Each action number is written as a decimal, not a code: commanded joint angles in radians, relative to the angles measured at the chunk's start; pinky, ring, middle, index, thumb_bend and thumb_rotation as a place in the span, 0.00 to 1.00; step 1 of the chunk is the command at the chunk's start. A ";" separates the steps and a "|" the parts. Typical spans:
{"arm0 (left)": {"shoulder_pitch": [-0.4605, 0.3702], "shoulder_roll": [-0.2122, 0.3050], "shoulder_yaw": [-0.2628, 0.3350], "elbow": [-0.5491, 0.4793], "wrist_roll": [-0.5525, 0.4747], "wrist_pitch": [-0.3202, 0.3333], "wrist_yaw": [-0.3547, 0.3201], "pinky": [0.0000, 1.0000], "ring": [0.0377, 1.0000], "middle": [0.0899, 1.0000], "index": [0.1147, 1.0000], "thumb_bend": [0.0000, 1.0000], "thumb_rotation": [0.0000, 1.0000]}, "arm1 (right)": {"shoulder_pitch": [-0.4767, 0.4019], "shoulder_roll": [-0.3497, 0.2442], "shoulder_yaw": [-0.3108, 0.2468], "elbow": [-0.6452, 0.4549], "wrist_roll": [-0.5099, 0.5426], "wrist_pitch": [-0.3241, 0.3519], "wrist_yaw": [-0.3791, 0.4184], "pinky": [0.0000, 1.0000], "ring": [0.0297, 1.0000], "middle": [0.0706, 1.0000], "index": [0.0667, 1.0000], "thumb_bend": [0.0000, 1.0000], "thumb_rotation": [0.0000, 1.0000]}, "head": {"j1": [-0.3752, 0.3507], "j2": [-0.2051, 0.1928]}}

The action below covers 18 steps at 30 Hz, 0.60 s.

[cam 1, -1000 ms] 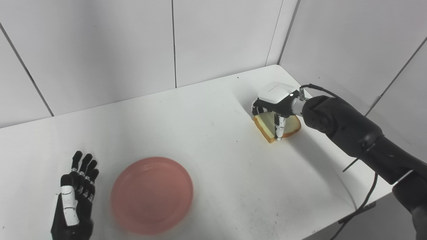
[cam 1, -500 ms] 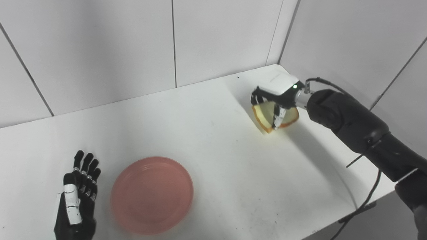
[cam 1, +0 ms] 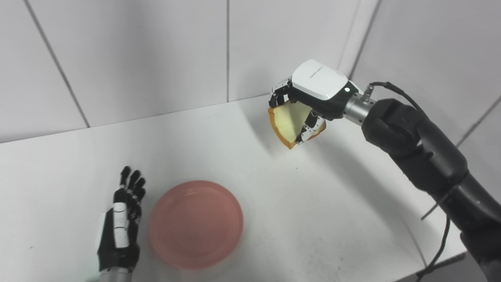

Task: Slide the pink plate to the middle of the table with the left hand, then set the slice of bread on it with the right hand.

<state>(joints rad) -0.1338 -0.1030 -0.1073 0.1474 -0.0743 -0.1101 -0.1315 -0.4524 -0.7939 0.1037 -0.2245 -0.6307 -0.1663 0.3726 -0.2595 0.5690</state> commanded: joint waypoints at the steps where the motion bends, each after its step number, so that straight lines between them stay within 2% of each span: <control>1: 0.037 -0.029 -0.016 0.032 0.016 -0.010 0.019 1.00 0.98 0.97 0.96 0.69 1.00 | -0.032 0.017 -0.018 -0.047 0.028 0.013 -0.007 0.34 0.38 0.39 0.49 0.52 0.00 | 0.005 0.002; 7: 0.036 -0.063 -0.025 0.037 0.031 -0.002 0.042 1.00 0.99 0.98 0.96 0.69 0.99 | -0.044 0.111 0.011 -0.117 0.030 -0.015 0.013 0.31 0.36 0.37 0.49 0.52 0.00 | 0.079 0.003; 9: 0.035 -0.070 -0.031 0.041 0.024 0.003 0.037 1.00 1.00 0.99 0.97 0.70 0.99 | -0.059 0.149 0.043 -0.139 0.019 -0.028 0.024 0.31 0.36 0.38 0.49 0.52 0.00 | 0.127 0.012; 11: 0.035 -0.074 -0.037 0.040 0.025 0.004 0.039 1.00 1.00 0.99 0.97 0.69 0.99 | -0.071 0.181 0.071 -0.160 0.016 -0.015 0.047 0.30 0.35 0.37 0.50 0.52 0.00 | 0.137 0.014; 12: 0.036 -0.079 -0.042 0.036 0.039 0.004 0.050 1.00 1.00 1.00 0.97 0.69 1.00 | -0.082 0.201 0.093 -0.171 0.013 -0.012 0.064 0.31 0.36 0.38 0.50 0.52 0.00 | 0.170 0.018; 13: 0.037 -0.082 -0.045 0.033 0.050 0.004 0.058 1.00 1.00 0.99 0.97 0.71 1.00 | -0.089 0.215 0.107 -0.178 0.011 -0.011 0.076 0.35 0.41 0.40 0.49 0.52 0.00 | 0.170 0.018; 15: 0.040 -0.090 -0.056 0.036 0.084 -0.015 0.082 1.00 1.00 0.99 0.96 0.71 1.00 | -0.100 0.249 0.141 -0.192 -0.002 -0.002 0.110 0.37 0.43 0.41 0.49 0.52 0.00 | 0.211 0.017; 17: 0.041 -0.096 -0.064 0.045 0.109 -0.040 0.103 1.00 1.00 0.99 0.97 0.72 1.00 | -0.108 0.278 0.168 -0.197 -0.021 0.007 0.141 0.36 0.41 0.40 0.49 0.52 0.00 | 0.220 0.019; 18: 0.041 -0.098 -0.067 0.047 0.120 -0.044 0.112 1.00 1.00 0.98 0.97 0.72 1.00 | -0.111 0.292 0.182 -0.192 -0.034 0.003 0.150 0.32 0.37 0.38 0.49 0.52 0.00 | 0.225 0.020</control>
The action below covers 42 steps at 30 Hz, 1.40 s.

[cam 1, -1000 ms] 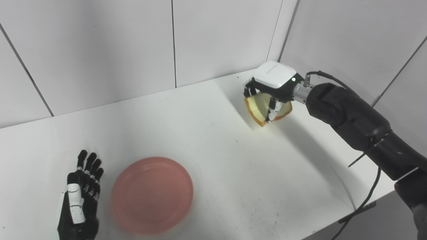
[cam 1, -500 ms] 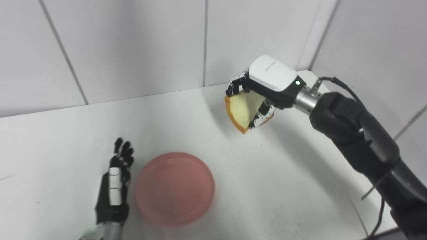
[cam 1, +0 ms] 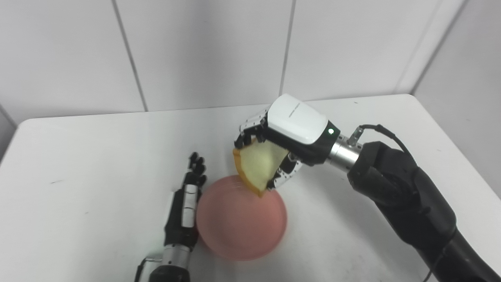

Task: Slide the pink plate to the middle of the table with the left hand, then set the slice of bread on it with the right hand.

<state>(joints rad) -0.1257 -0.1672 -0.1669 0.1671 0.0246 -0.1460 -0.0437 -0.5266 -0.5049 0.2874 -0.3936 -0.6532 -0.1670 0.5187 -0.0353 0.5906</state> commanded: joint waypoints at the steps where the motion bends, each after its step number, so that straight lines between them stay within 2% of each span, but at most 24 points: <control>1: 0.032 -0.036 -0.013 0.027 0.032 -0.008 0.032 1.00 1.00 0.98 0.97 0.73 1.00 | -0.037 0.012 0.006 -0.014 -0.016 -0.003 0.008 0.28 0.34 0.41 0.46 0.53 0.00 | 0.019 0.001; 5: 0.028 -0.047 -0.021 0.035 0.039 -0.011 0.051 1.00 1.00 0.98 0.96 0.73 1.00 | -0.027 0.024 0.034 0.031 -0.013 -0.032 0.023 0.28 0.34 0.44 0.45 0.53 0.00 | 0.045 0.008; 8: 0.023 -0.053 -0.029 0.040 0.046 -0.018 0.064 1.00 0.99 0.98 0.96 0.73 1.00 | -0.018 0.026 0.066 0.073 -0.033 -0.065 0.017 0.37 0.43 0.42 0.48 0.53 0.00 | 0.050 0.013; 14: 0.012 -0.060 -0.042 0.060 0.042 -0.055 0.084 1.00 0.99 0.98 0.96 0.72 1.00 | 0.000 0.009 0.102 0.123 -0.062 -0.115 0.016 0.38 0.43 0.39 0.50 0.52 0.00 | 0.061 0.026; 16: 0.009 -0.063 -0.044 0.059 0.036 -0.048 0.086 1.00 1.00 0.98 0.96 0.72 1.00 | 0.009 0.003 0.109 0.138 -0.066 -0.124 0.023 0.37 0.42 0.39 0.50 0.52 0.00 | 0.066 0.031; 20: 0.007 -0.063 -0.047 0.059 0.035 -0.047 0.090 1.00 1.00 0.98 0.96 0.74 1.00 | 0.021 -0.007 0.117 0.166 -0.058 -0.154 0.023 0.39 0.44 0.41 0.49 0.53 0.00 | 0.069 0.030; 24: 0.003 -0.063 -0.048 0.062 0.029 -0.043 0.088 1.00 1.00 0.99 0.96 0.74 1.00 | 0.049 -0.007 0.122 0.183 -0.044 -0.133 0.047 0.42 0.49 0.43 0.48 0.53 0.00 | 0.077 0.035; 25: 0.001 -0.062 -0.048 0.061 0.031 -0.037 0.089 1.00 1.00 0.99 0.97 0.77 1.00 | 0.055 -0.006 0.123 0.187 -0.049 -0.135 0.047 0.39 0.46 0.43 0.48 0.53 0.00 | 0.077 0.035; 28: -0.001 -0.065 -0.046 0.065 0.020 -0.037 0.085 1.00 1.00 0.99 0.96 0.77 1.00 | 0.075 0.000 0.121 0.198 -0.056 -0.147 0.029 0.35 0.42 0.42 0.48 0.52 0.00 | 0.087 0.037; 33: -0.001 -0.068 -0.052 0.057 0.030 -0.026 0.094 1.00 1.00 0.98 0.96 0.75 1.00 | 0.083 0.001 0.123 0.214 -0.055 -0.163 0.001 0.40 0.48 0.44 0.46 0.53 0.00 | 0.096 0.036; 38: -0.005 -0.070 -0.055 0.066 0.014 -0.029 0.086 1.00 1.00 0.99 0.97 0.74 1.00 | 0.087 0.001 0.124 0.216 -0.076 -0.175 -0.027 0.43 0.50 0.43 0.49 0.52 0.00 | 0.100 0.034; 41: -0.006 -0.067 -0.059 0.066 0.033 -0.031 0.100 1.00 1.00 0.99 0.96 0.75 1.00 | 0.084 -0.004 0.123 0.217 -0.085 -0.187 -0.037 0.50 0.56 0.45 0.47 0.52 0.00 | 0.098 0.032; 42: -0.006 -0.067 -0.059 0.065 0.037 -0.031 0.104 1.00 0.99 0.99 0.96 0.74 1.00 | 0.083 -0.004 0.121 0.218 -0.091 -0.191 -0.044 0.51 0.59 0.56 0.47 0.52 0.07 | 0.098 0.032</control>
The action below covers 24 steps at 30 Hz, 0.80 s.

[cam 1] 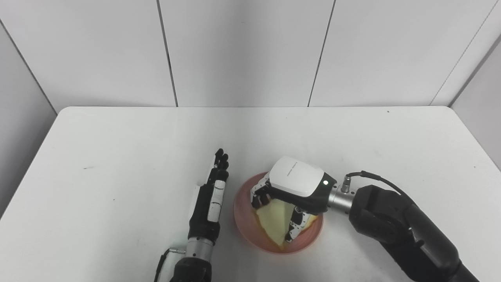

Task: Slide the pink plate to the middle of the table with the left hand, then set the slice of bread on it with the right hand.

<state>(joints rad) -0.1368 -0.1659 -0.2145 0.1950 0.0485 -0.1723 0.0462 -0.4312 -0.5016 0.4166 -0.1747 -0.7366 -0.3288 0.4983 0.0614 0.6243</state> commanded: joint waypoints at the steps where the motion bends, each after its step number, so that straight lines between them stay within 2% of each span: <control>1: 0.006 -0.067 -0.012 0.037 0.014 -0.007 0.017 1.00 0.99 0.98 0.96 0.74 1.00 | -0.010 -0.006 -0.013 0.000 -0.015 -0.028 -0.032 0.52 0.61 0.63 0.46 0.52 0.11 | 0.001 -0.005; 2: 0.007 -0.067 -0.012 0.038 0.012 -0.009 0.017 1.00 0.99 0.98 0.95 0.74 1.00 | -0.008 -0.004 -0.017 -0.001 -0.023 -0.024 -0.038 0.55 0.64 0.67 0.46 0.52 0.13 | 0.002 -0.006; 4: 0.008 -0.064 -0.012 0.039 0.005 -0.016 0.013 1.00 0.99 0.98 0.95 0.75 1.00 | -0.006 -0.004 -0.024 -0.005 -0.029 -0.016 -0.040 0.57 0.66 0.69 0.46 0.51 0.14 | 0.001 -0.006; 5: 0.009 -0.062 -0.012 0.038 0.003 -0.023 0.012 1.00 0.99 0.98 0.96 0.75 1.00 | -0.004 -0.004 -0.032 -0.010 -0.024 -0.009 -0.042 0.60 0.68 0.71 0.62 0.61 0.20 | 0.001 -0.006; 7: 0.010 -0.059 -0.011 0.037 -0.002 -0.028 0.009 1.00 0.99 0.97 0.95 0.75 1.00 | 0.003 -0.003 -0.052 -0.012 -0.003 -0.006 -0.057 0.67 0.72 0.73 0.72 0.70 0.25 | 0.000 -0.005; 9: 0.013 -0.056 -0.009 0.032 -0.003 -0.027 0.010 1.00 0.99 0.97 0.95 0.74 1.00 | 0.011 -0.002 -0.072 -0.012 0.011 -0.011 -0.073 0.71 0.75 0.74 0.74 0.72 0.28 | -0.002 -0.003; 11: 0.015 -0.050 -0.008 0.029 -0.003 -0.030 0.009 1.00 0.99 0.98 0.95 0.74 1.00 | 0.021 -0.001 -0.088 -0.014 0.022 -0.018 -0.085 0.81 0.81 0.77 0.76 0.73 0.34 | -0.003 -0.001; 15: 0.022 -0.039 -0.003 0.023 -0.027 -0.037 -0.007 1.00 0.99 0.98 0.95 0.75 1.00 | 0.056 0.020 -0.132 -0.035 0.072 0.026 -0.088 0.92 0.91 0.83 0.80 0.76 0.40 | -0.007 0.001; 19: 0.032 -0.026 -0.004 0.001 -0.042 -0.007 -0.023 1.00 1.00 0.99 0.96 0.77 1.00 | 0.089 0.038 -0.168 -0.034 0.126 0.033 -0.107 0.97 0.95 0.89 0.84 0.77 0.42 | -0.012 0.000; 22: 0.036 -0.025 0.005 -0.006 -0.074 0.008 -0.041 1.00 1.00 0.99 0.97 0.76 1.00 | 0.119 0.060 -0.198 -0.017 0.169 0.020 -0.144 0.98 0.96 0.93 0.85 0.78 0.43 | -0.018 0.001; 24: 0.040 -0.024 0.012 -0.016 -0.100 0.019 -0.055 1.00 1.00 1.00 0.97 0.73 1.00 | 0.143 0.078 -0.218 -0.039 0.201 0.043 -0.153 0.96 0.96 0.95 0.89 0.79 0.44 | -0.020 0.001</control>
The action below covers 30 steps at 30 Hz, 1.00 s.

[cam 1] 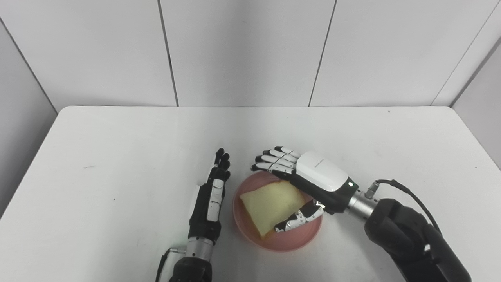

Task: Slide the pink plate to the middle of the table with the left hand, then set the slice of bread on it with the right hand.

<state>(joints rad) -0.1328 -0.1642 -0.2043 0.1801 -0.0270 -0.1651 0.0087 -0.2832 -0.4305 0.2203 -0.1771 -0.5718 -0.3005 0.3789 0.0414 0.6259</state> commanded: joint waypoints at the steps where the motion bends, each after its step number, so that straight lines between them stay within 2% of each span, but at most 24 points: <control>1: 0.038 -0.024 0.004 -0.005 -0.033 0.016 -0.023 1.00 1.00 1.00 0.98 0.71 1.00 | 0.004 0.014 -0.029 -0.051 0.049 0.027 -0.032 0.95 0.97 0.96 0.92 0.78 0.45 | -0.002 0.000; 5: 0.044 -0.016 0.010 -0.021 -0.035 0.033 -0.031 1.00 1.00 1.00 0.98 0.71 1.00 | 0.028 0.027 -0.046 -0.088 0.063 0.059 -0.023 0.95 0.96 0.96 0.93 0.78 0.42 | -0.008 -0.003; 6: 0.046 -0.013 0.010 -0.025 -0.029 0.035 -0.030 1.00 1.00 0.99 0.97 0.71 1.00 | 0.036 0.034 -0.053 -0.096 0.069 0.070 -0.027 0.92 0.96 0.97 0.94 0.78 0.39 | -0.008 -0.003; 8: 0.049 -0.007 0.011 -0.030 -0.023 0.038 -0.029 1.00 1.00 0.99 0.98 0.70 1.00 | 0.059 0.050 -0.074 -0.099 0.097 0.088 -0.043 0.89 0.95 0.98 0.97 0.77 0.39 | -0.008 -0.004; 11: 0.052 0.002 0.011 -0.037 0.002 0.041 -0.022 1.00 1.00 0.99 0.97 0.71 1.00 | 0.106 0.083 -0.117 -0.055 0.192 0.095 -0.077 0.82 0.97 1.00 1.00 0.74 0.52 | -0.003 -0.004; 14: 0.056 0.009 0.012 -0.043 0.025 0.042 -0.019 1.00 1.00 0.99 0.97 0.75 1.00 | 0.148 0.130 -0.162 -0.003 0.301 0.097 -0.116 0.85 1.00 1.00 1.00 0.75 0.66 | 0.004 -0.003; 15: 0.059 0.011 0.013 -0.046 0.034 0.040 -0.017 1.00 1.00 0.99 0.96 0.77 1.00 | 0.160 0.150 -0.174 0.009 0.330 0.101 -0.131 0.90 1.00 1.00 1.00 0.77 0.71 | 0.012 -0.002; 18: 0.063 0.016 0.013 -0.053 0.065 0.023 -0.010 1.00 1.00 1.00 0.97 0.77 1.00 | 0.190 0.213 -0.214 0.045 0.442 0.119 -0.162 0.96 1.00 1.00 1.00 0.75 0.80 | 0.015 -0.001; 20: 0.065 0.021 0.013 -0.052 0.078 0.003 -0.011 1.00 1.00 1.00 0.98 0.75 1.00 | 0.198 0.251 -0.232 0.064 0.528 0.133 -0.168 0.99 1.00 1.00 1.00 0.74 0.83 | 0.021 -0.002; 22: 0.066 0.026 0.015 -0.047 0.089 -0.019 -0.010 1.00 1.00 1.00 1.00 0.74 1.00 | 0.205 0.281 -0.241 0.077 0.603 0.142 -0.166 1.00 1.00 1.00 1.00 0.75 0.78 | 0.022 -0.003; 23: 0.067 0.028 0.016 -0.045 0.094 -0.029 -0.010 1.00 1.00 1.00 1.00 0.73 1.00 | 0.210 0.293 -0.242 0.081 0.624 0.142 -0.167 1.00 1.00 1.00 1.00 0.73 0.81 | 0.020 -0.004; 26: 0.070 0.029 0.021 -0.052 0.096 -0.028 -0.008 1.00 1.00 1.00 1.00 0.71 0.99 | 0.222 0.314 -0.244 0.089 0.637 0.133 -0.181 1.00 1.00 1.00 1.00 0.70 0.86 | 0.018 -0.003; 30: 0.071 0.036 0.032 -0.067 0.095 -0.004 -0.010 1.00 1.00 1.00 1.00 0.66 1.00 | 0.235 0.333 -0.243 0.103 0.598 0.094 -0.221 1.00 1.00 1.00 1.00 0.69 0.89 | 0.019 -0.003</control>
<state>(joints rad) -0.0810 -0.1453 -0.1819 0.1166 0.0621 -0.1659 -0.0018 -0.0468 -0.1027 -0.0149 -0.0651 0.0341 -0.1606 0.1794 0.0598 0.6243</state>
